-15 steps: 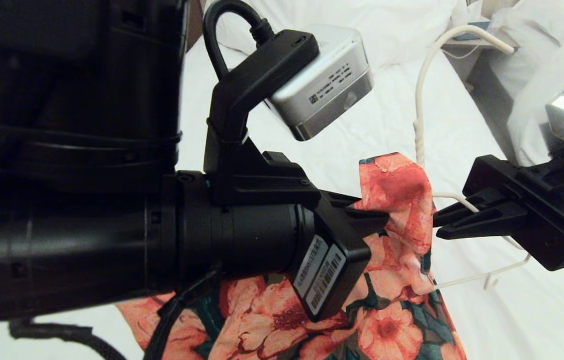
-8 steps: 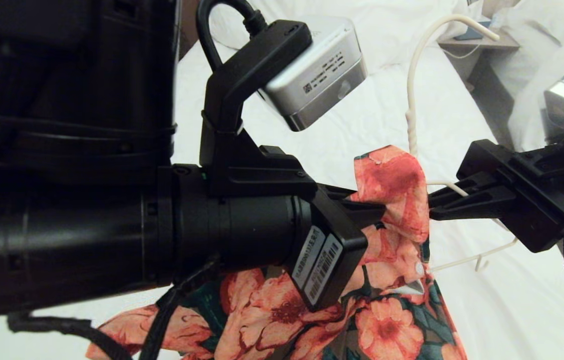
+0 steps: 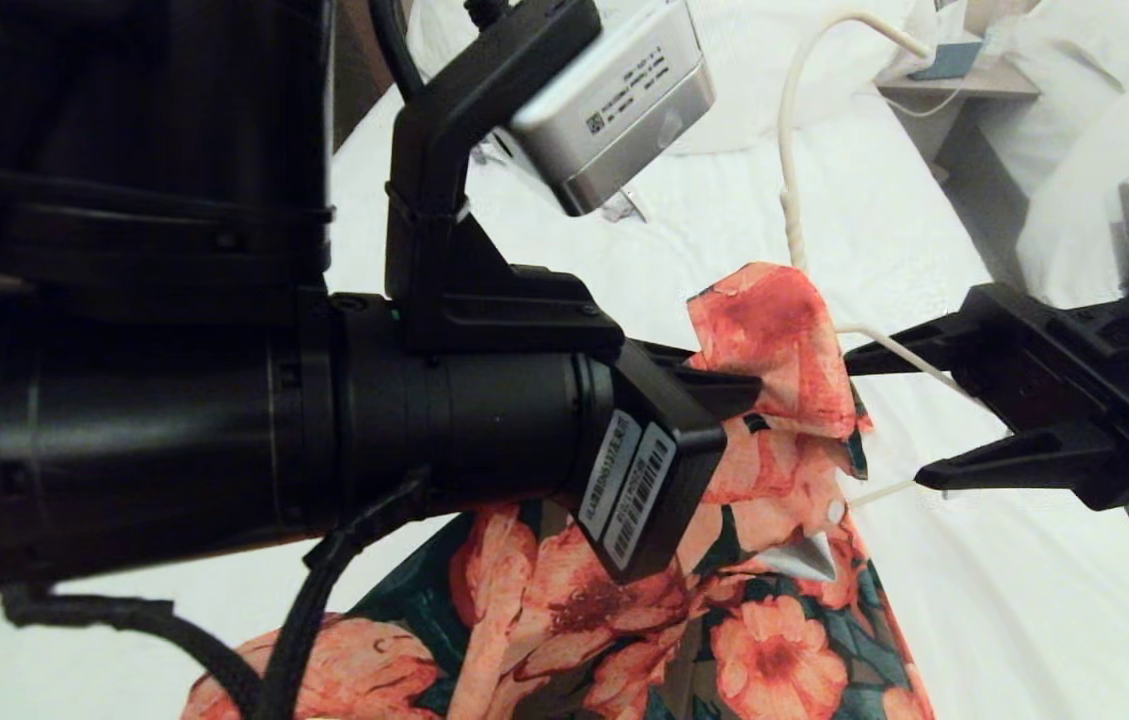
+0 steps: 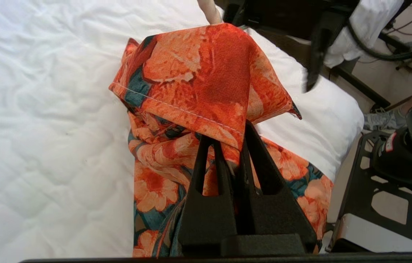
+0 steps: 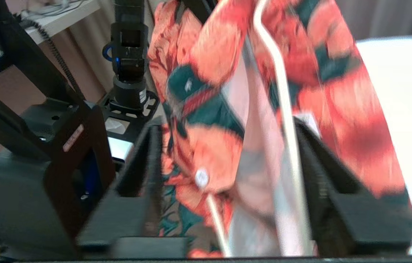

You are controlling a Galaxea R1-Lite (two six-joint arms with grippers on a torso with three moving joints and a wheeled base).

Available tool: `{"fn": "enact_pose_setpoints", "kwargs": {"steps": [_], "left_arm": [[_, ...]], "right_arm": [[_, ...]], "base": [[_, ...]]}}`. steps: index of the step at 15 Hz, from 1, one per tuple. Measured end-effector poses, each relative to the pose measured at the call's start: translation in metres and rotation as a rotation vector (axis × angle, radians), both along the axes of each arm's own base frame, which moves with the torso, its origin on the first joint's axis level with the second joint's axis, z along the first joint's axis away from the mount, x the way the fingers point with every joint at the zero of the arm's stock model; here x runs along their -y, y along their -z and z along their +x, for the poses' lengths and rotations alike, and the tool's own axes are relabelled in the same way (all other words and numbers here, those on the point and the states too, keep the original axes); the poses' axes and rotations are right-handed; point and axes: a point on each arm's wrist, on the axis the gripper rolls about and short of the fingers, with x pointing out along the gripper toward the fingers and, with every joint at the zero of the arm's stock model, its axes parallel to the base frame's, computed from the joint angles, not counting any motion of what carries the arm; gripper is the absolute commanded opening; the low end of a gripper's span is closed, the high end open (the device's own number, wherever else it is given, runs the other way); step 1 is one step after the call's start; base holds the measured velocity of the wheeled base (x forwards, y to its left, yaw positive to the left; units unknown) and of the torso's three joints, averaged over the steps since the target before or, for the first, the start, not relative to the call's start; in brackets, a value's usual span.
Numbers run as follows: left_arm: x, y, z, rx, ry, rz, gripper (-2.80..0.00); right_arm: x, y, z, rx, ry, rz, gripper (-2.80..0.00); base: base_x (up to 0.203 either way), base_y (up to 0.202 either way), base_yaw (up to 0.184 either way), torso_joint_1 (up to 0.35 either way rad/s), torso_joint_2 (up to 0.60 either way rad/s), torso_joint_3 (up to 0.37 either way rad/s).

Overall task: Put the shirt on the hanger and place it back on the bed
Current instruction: Hook the other side of the shirt onto the hanger

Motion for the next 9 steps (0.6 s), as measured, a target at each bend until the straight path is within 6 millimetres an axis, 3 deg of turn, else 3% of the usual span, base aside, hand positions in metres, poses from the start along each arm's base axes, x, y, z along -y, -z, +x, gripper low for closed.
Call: {"fn": "enact_pose_setpoints", "kwargs": {"steps": [5,9], "left_arm": [[-0.002,-0.003,-0.007,-0.003,0.004,-0.020,-2.80],[-0.001,-0.021,-0.013,0.028,-0.025,-0.135,-2.80]], "right_arm": [[0.054,-0.018,-0.032,-0.258,0.222,-0.013,0.00],[0.094,-0.031,-0.056,-0.437,0.442,0.039,0.00]], "base": [[0.000,0.000,0.000,0.000,0.00,0.000],[0.000,0.000,0.000,0.000,0.00,0.000]]}}
